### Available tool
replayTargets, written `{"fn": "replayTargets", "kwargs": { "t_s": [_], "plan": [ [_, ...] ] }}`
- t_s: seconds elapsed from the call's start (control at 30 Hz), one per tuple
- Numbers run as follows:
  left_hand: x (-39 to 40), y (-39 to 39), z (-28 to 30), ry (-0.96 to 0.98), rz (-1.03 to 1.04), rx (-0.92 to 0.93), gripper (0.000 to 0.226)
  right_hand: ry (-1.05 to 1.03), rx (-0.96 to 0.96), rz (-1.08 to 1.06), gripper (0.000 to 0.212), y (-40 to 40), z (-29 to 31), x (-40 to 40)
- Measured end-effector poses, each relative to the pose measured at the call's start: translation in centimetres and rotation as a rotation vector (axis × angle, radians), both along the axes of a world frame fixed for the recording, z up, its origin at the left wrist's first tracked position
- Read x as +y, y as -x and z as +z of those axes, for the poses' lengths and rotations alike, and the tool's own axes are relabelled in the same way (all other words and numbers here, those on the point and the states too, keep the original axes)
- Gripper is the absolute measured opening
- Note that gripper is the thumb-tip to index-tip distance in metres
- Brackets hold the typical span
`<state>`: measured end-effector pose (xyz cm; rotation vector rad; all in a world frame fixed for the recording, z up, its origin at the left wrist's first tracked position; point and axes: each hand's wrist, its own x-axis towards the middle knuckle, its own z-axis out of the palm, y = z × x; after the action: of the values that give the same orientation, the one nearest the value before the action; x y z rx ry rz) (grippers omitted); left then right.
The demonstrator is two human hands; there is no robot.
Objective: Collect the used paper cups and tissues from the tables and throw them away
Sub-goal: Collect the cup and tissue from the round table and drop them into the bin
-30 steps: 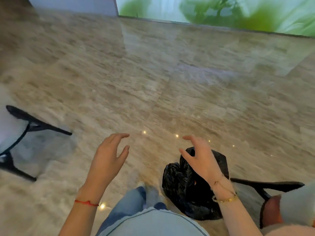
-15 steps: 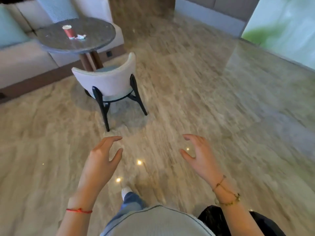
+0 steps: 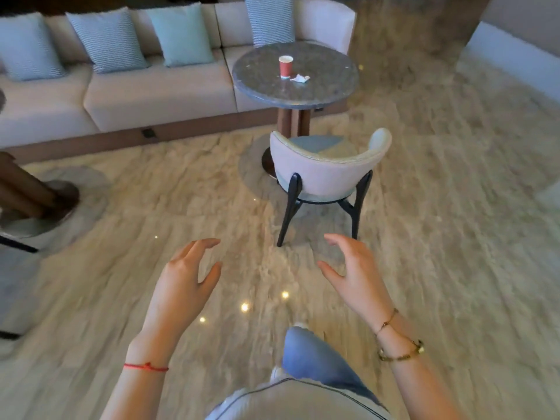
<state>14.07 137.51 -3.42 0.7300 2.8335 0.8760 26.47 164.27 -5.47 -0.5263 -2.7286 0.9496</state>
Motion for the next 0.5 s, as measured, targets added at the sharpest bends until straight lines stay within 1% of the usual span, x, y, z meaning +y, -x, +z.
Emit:
{"fn": "replayTargets", "kwargs": {
  "t_s": [0.27, 0.5],
  "plan": [
    [1.2, 14.2, -1.4, 0.012, 0.129, -0.005, 0.038, 0.039, -0.022, 0.119, 0.044, 17.4, -2.2, 2.8],
    [5.0, 30.5, 0.3, 0.012, 0.200, 0.055, 0.037, 0.048, 0.051, 0.129, 0.044, 35.2, -1.5, 7.0]
  ]
}}
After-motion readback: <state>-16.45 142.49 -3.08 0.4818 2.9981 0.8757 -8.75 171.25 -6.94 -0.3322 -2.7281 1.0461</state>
